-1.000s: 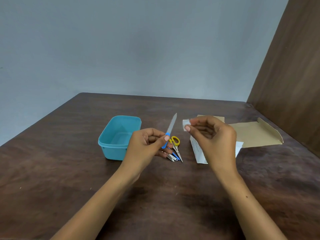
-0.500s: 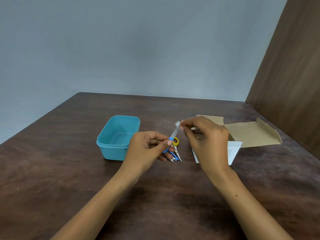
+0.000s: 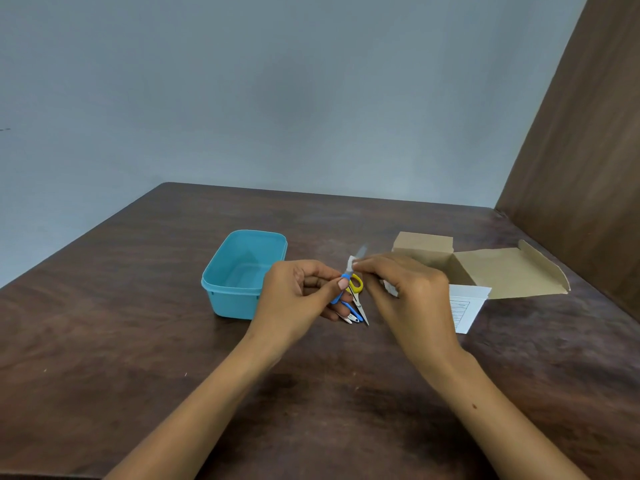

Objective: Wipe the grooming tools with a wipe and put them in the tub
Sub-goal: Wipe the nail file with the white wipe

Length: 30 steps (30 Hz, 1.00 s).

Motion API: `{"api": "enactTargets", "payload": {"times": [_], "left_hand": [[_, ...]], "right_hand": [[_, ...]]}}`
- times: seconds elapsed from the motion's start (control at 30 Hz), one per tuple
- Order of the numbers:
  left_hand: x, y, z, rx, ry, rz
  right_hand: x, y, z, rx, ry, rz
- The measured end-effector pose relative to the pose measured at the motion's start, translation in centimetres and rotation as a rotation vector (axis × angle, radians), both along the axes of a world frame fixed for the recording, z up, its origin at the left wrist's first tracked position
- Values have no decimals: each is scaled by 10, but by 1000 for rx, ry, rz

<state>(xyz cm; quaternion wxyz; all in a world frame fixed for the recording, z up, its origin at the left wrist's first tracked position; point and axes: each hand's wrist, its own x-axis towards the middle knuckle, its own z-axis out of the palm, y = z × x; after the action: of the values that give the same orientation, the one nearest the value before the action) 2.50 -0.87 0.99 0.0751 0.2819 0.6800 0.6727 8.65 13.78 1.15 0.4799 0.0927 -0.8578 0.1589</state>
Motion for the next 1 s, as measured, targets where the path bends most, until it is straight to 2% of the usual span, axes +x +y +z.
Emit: {"api": "enactTargets", "payload": {"times": [0.1,0.23,0.37,0.53,0.63,0.73,0.83,1.0], "left_hand": [[0,0,1,20,-4,-8],[-1,-1,0,26,-1,8],[-1,-2,0,34,-3,2],[1,-2,2,15,15,-19],[1,-2,3,14,13,-29],[1,-2,3,17,8,-17],[0,-2,2,23,6,-3],[1,-3,4,17,10,-23]], "right_hand": [[-4,3,4,-42,23,-29],[2,-7,-3,-1,-43,45],[3,-6,-3,-3,-25,79],[-3,4,0,143,17,-23],[-7,11,5,117,7,-80],[-6,6,2,48,5,-15],[-2,-3,-4,79,-7,50],[-7,5,-3,140,7,-8]]}}
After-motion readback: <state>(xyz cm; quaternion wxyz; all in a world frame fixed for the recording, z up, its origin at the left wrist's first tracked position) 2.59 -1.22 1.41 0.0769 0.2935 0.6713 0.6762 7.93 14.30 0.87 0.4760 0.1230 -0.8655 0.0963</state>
